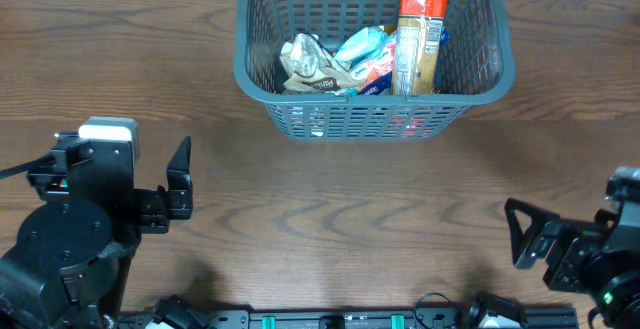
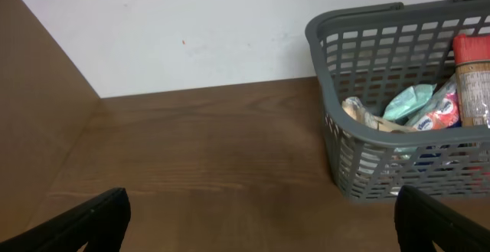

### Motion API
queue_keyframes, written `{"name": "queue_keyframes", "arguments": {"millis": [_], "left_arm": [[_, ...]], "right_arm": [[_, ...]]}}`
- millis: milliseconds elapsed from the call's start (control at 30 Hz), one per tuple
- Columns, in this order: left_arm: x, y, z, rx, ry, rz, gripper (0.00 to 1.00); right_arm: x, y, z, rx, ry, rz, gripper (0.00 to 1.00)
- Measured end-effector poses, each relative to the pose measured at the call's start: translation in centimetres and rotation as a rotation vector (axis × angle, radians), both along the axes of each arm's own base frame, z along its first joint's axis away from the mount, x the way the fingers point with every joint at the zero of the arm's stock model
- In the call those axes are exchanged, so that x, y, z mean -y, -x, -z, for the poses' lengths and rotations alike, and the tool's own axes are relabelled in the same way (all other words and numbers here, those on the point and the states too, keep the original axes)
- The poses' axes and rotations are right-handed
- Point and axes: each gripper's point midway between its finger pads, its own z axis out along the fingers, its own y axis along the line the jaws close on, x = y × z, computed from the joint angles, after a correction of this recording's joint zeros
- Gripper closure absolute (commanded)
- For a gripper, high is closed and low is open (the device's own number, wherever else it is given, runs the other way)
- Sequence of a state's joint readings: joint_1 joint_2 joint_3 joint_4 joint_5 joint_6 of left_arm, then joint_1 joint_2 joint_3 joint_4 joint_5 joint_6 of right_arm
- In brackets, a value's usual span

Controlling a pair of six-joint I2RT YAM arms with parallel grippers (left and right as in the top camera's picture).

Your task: Pack container

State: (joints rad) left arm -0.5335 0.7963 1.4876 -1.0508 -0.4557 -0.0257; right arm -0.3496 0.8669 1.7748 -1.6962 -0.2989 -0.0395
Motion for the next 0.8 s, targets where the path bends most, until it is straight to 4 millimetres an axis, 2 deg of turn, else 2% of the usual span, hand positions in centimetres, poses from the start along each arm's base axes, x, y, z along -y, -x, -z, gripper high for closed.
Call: {"name": "queue_keyframes", "arguments": {"millis": [267, 367, 567, 800], "left_arm": [[0.0, 0.0, 0.0, 0.0, 0.0, 0.0, 0.02], [0.0, 0.0, 0.0, 0.0, 0.0, 0.0, 0.01], [0.0, 0.0, 0.0, 0.0, 0.0, 0.0, 0.01], [0.0, 0.0, 0.0, 0.0, 0.0, 0.0, 0.01]], "right_arm": [[-0.3, 0.2, 3.0, -0.084, -0.036, -0.013, 0.01], [-0.4, 0.4, 3.4, -0.092, -0.041, -0.012, 0.01], [-1.0, 0.9, 3.2, -0.066, -0.05, -0.028, 0.01], [-2.9, 1.4, 2.5, -0.013, -0.118, -0.095, 0.01]]}}
